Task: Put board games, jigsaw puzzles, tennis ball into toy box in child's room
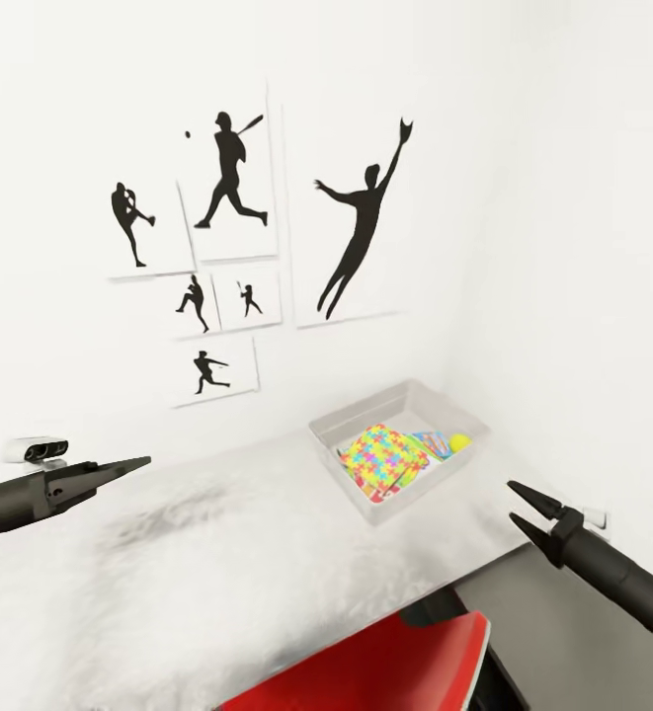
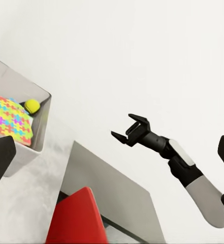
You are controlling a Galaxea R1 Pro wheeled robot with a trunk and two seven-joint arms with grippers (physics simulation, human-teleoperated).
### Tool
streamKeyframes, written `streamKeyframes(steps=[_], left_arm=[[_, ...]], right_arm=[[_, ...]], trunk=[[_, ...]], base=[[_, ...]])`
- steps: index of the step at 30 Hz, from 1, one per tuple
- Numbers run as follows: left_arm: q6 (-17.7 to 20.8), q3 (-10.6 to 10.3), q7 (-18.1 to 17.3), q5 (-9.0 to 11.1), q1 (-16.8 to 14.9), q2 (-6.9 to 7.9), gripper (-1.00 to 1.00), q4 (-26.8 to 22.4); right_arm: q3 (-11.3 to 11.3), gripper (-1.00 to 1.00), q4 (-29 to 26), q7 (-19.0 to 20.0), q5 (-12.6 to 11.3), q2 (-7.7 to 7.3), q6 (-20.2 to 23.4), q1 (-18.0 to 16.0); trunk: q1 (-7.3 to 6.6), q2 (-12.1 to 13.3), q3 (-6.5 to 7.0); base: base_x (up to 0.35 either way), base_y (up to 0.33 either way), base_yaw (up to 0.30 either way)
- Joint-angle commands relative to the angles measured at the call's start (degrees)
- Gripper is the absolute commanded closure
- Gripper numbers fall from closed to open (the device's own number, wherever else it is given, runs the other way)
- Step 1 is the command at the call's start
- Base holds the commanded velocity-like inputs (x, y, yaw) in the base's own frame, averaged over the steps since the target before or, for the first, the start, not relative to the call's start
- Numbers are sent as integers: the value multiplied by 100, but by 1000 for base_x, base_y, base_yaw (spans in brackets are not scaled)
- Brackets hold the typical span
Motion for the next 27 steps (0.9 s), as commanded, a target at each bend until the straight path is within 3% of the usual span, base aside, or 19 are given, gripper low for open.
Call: streamKeyframes(steps=[1, 27], left_arm=[[61, 2, -23, -3, -3, 4, -100, 0], [61, 12, -23, 3, -3, 6, -100, 0]], right_arm=[[-11, -100, 8, 91, 59, -16, 23, -4], [-29, -100, 124, 303, 57, -91, 9, 21]], trunk=[[2, -13, -6], [2, -13, 169]], base=[[-236, 181, -221], [-294, 113, -223]])
